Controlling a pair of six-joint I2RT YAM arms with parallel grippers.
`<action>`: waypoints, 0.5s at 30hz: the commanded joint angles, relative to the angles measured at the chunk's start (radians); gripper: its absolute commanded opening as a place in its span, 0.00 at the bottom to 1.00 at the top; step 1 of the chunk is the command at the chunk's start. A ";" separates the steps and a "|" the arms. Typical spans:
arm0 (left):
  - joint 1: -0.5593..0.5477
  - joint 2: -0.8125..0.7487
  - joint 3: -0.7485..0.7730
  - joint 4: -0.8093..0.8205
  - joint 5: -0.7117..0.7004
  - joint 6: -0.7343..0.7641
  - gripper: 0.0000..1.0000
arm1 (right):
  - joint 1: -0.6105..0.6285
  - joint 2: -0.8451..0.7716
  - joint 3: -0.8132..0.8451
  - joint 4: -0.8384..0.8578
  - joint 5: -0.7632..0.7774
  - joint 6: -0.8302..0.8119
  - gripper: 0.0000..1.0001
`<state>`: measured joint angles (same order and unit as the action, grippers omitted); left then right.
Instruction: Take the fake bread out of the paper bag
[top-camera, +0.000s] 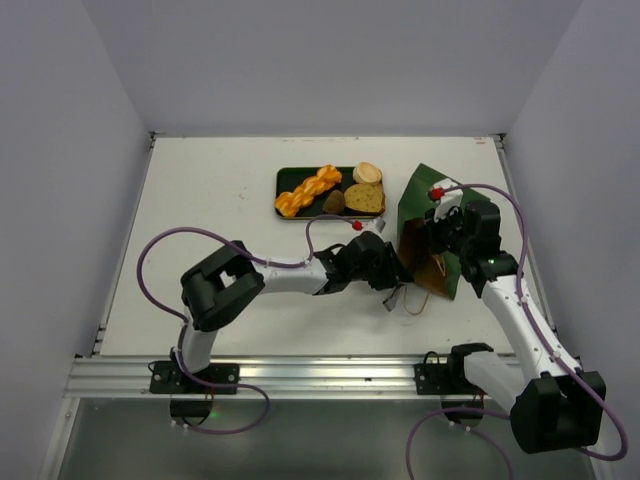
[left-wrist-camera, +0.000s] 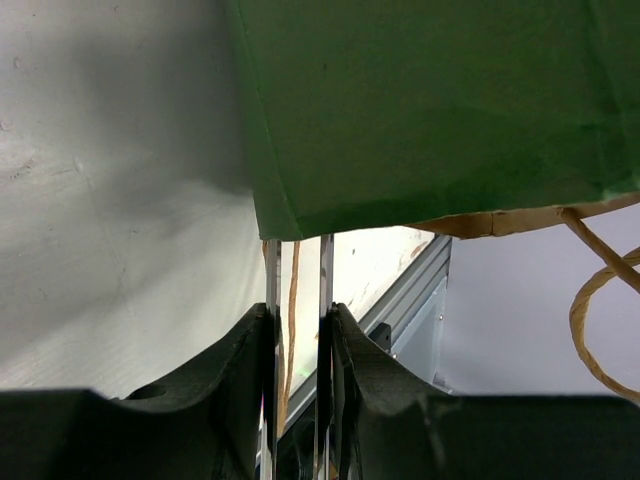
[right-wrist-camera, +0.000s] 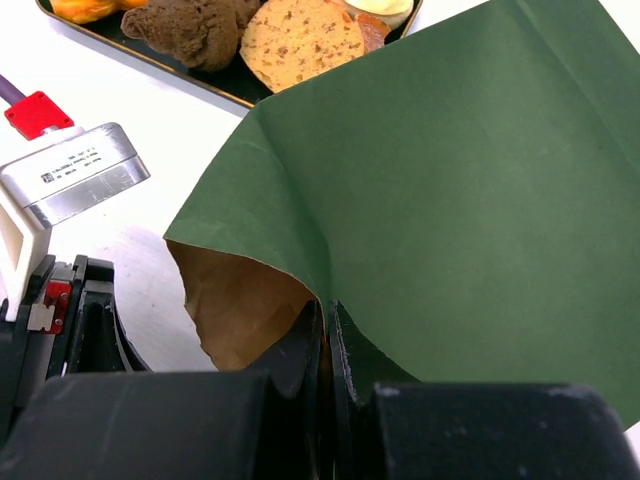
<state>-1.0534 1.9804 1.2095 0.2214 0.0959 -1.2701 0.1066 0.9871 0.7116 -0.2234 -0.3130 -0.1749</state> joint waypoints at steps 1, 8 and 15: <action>0.010 -0.018 0.024 0.062 0.019 0.035 0.05 | 0.004 -0.015 -0.006 0.047 -0.003 0.014 0.00; 0.007 -0.110 -0.040 0.078 0.018 0.107 0.00 | 0.002 -0.018 -0.004 0.056 0.077 0.009 0.00; -0.016 -0.235 -0.110 0.029 0.010 0.176 0.00 | -0.001 -0.013 -0.006 0.067 0.124 0.008 0.00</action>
<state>-1.0554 1.8397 1.1145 0.2119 0.1013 -1.1564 0.1066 0.9871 0.7116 -0.2108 -0.2260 -0.1753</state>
